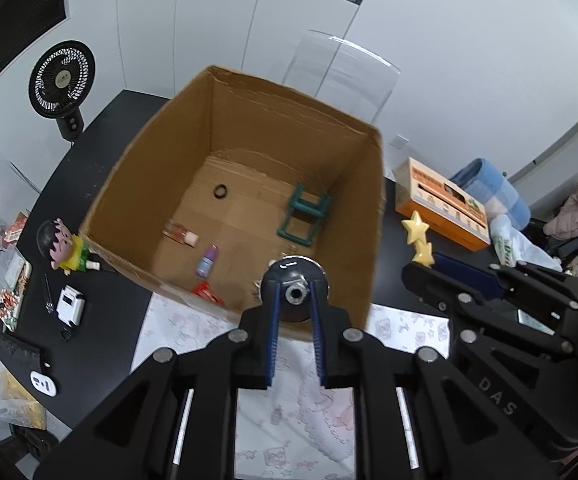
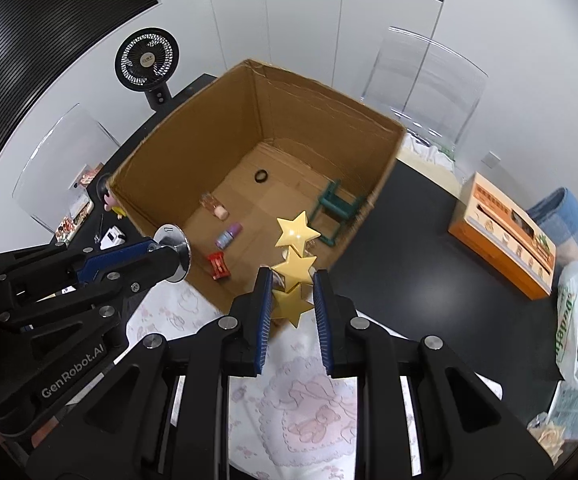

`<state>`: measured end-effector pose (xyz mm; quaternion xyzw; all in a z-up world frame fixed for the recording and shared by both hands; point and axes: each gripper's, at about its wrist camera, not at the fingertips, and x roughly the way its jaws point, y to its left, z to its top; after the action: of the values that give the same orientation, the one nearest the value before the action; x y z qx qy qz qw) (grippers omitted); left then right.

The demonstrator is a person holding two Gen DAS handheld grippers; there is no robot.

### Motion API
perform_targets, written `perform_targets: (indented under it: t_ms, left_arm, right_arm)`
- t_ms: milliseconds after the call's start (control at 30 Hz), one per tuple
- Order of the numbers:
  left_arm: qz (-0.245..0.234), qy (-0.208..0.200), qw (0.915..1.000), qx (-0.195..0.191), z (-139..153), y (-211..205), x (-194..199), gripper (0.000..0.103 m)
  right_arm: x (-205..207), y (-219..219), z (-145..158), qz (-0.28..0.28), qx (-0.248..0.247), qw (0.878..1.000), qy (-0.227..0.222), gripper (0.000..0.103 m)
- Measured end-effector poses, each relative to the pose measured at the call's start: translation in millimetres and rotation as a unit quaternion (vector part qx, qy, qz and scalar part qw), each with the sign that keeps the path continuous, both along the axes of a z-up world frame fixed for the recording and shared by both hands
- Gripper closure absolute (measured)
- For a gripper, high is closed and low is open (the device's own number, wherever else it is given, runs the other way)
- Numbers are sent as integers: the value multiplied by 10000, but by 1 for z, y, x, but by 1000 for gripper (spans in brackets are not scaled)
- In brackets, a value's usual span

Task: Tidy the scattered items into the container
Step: 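Carry the star clip with right while left carries the black round object over the box, then open both grippers to drop the star clip and round object into the box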

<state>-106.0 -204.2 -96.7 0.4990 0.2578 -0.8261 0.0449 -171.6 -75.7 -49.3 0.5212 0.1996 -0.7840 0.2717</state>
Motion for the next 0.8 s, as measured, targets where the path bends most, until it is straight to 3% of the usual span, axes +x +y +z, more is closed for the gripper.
perform_targets:
  t_ms: [433,700,767,800]
  left_arm:
    - [133,-130,9998,55,-23,-56,-39,88]
    - [227,-251,9993,132,-39,-67,-44,87]
    - [226,-267,9993,104,-42,-66,-44,83]
    - [233,-281,9993,107,-44,-66,-44,69]
  right_arm:
    - [-41,-62,-21,125,22,9998,-138,82]
    - [-49,-68,-30,65,20,9998,-188,81]
    - [-51,-65,-33,20,1,9998,-209,79]
    - [-52,-65,-35,6,27,9997,-225,73]
